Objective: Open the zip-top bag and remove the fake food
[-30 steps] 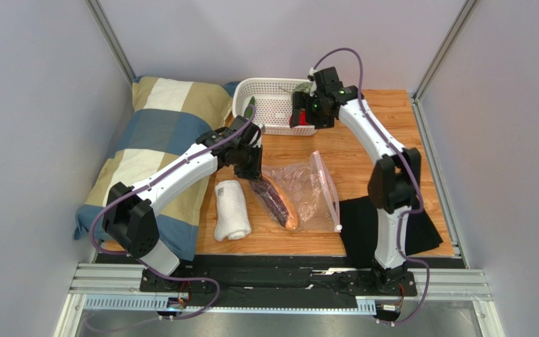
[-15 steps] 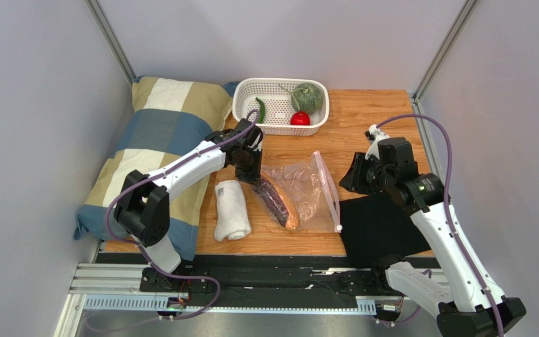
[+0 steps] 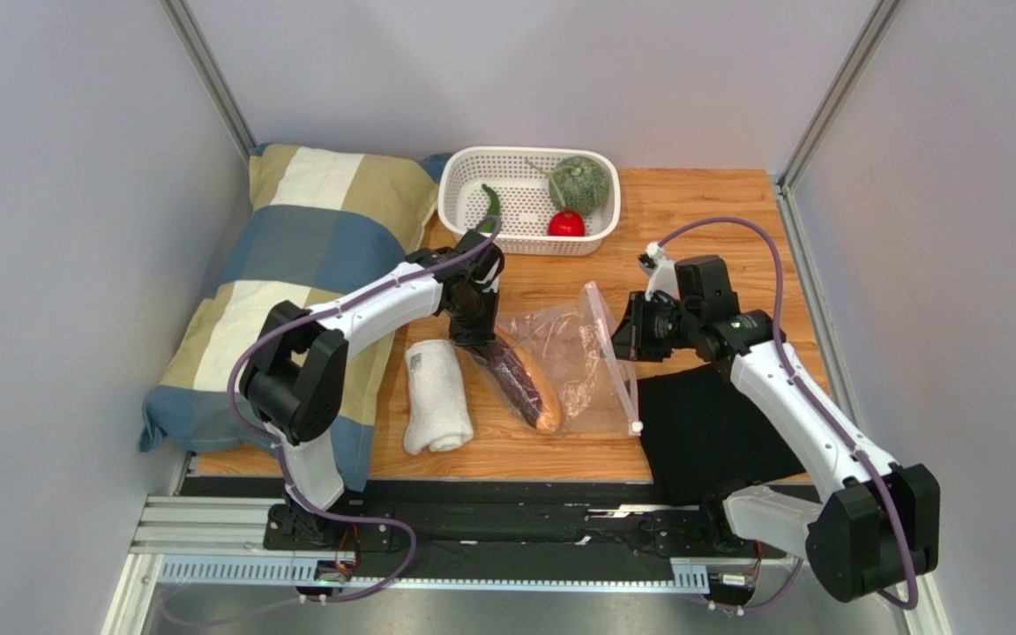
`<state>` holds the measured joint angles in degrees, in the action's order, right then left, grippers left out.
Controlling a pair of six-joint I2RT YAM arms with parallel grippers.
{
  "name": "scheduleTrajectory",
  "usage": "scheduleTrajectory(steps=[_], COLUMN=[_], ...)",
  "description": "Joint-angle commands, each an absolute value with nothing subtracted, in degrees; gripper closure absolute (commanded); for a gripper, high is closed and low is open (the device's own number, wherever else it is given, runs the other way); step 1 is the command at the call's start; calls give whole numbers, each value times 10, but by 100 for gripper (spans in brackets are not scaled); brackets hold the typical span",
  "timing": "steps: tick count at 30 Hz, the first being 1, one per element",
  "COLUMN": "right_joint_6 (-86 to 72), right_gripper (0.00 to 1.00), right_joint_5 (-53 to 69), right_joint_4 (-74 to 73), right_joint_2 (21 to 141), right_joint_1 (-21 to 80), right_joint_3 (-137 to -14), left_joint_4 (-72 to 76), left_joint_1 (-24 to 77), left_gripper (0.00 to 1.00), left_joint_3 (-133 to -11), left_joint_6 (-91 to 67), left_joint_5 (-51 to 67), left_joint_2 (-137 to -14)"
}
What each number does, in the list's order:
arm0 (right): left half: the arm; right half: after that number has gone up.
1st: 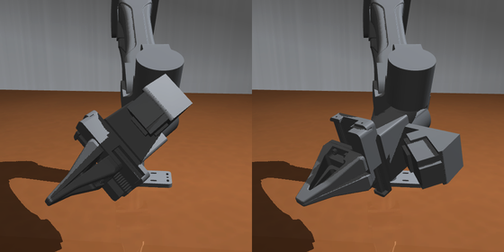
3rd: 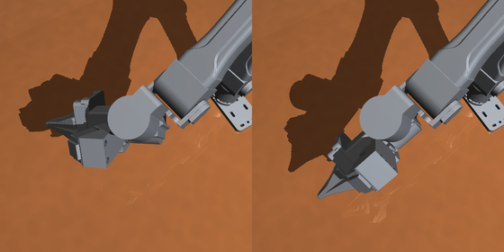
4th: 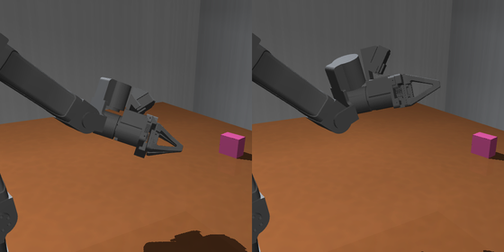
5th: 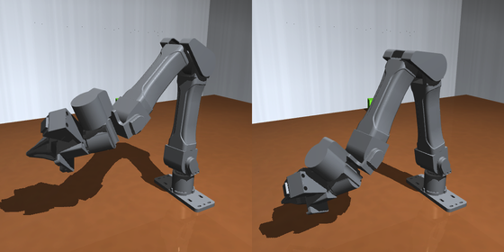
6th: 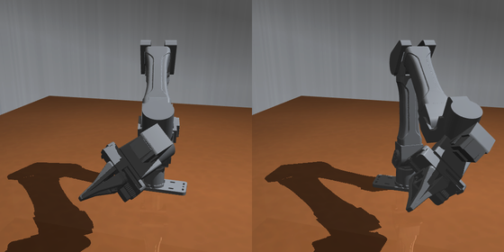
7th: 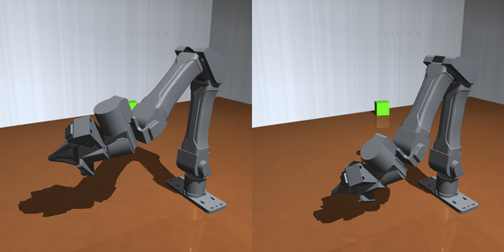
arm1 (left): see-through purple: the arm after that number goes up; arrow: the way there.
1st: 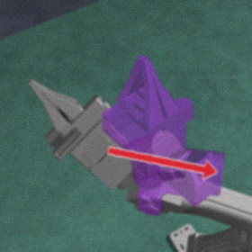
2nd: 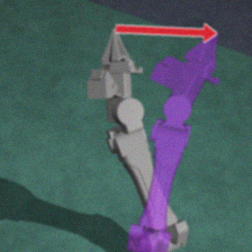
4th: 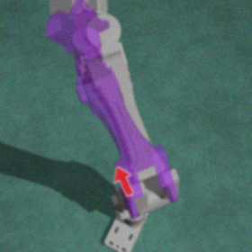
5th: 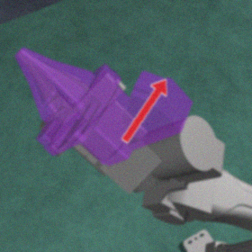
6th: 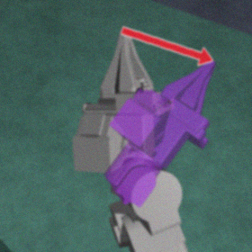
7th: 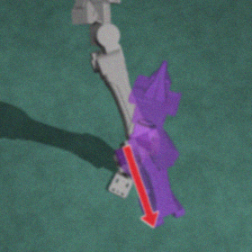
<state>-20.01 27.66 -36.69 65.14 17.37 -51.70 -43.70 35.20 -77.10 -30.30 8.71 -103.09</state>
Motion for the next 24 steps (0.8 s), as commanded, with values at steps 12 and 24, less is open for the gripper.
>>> scheduleTrajectory(steps=[12,24], right_joint_6=[-286,-509], right_gripper=[94,100], right_joint_5=[340,246], right_joint_4=[-207,-184], right_joint_2=[733,764], right_joint_1=[239,278], right_joint_3=[-466,-468], left_joint_4=[-398,-394], left_joint_1=[365,375], left_gripper=[88,88], left_joint_3=[-771,-763], left_joint_6=[-311,-312], left_joint_5=[98,103], left_joint_2=[-1059,-1055])
